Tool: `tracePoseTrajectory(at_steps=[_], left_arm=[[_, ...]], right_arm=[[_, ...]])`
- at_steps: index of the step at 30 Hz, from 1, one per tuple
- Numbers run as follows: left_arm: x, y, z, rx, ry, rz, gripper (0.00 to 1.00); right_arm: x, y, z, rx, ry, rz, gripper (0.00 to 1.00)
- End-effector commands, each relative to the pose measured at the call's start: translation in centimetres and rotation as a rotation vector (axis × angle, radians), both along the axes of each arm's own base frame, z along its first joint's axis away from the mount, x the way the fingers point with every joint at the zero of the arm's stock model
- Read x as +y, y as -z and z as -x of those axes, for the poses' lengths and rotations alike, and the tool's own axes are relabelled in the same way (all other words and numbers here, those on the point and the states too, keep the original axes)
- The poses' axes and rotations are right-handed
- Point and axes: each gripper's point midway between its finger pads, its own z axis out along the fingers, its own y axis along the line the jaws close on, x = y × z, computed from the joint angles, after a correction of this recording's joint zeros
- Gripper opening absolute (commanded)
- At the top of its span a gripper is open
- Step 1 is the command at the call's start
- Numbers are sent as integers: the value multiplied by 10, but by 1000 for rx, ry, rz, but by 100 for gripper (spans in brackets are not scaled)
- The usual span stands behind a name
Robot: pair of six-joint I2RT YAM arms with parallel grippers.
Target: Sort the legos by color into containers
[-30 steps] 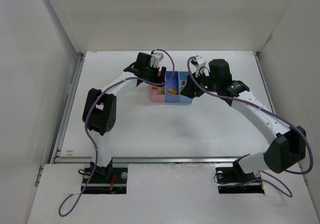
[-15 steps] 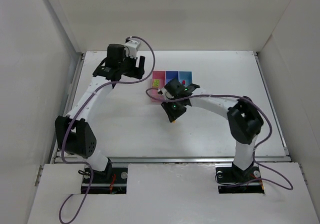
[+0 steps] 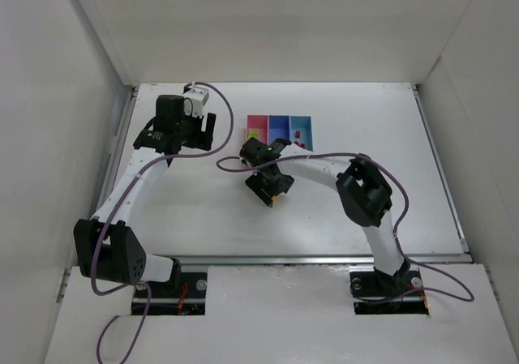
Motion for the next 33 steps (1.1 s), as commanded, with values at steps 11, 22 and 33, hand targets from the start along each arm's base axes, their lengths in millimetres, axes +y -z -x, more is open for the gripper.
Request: tracePoseTrajectory(at_steps=[11, 22, 33], left_arm=[[-17, -28, 13, -89, 168, -8, 70], [-128, 1, 118, -87, 1175, -188, 100], [-205, 76, 137, -107, 1578, -435, 100]], right_arm=[[19, -73, 6, -121, -11, -252, 81], [-78, -113, -17, -122, 239, -503, 87], [-114, -133, -30, -212, 327, -517, 87]])
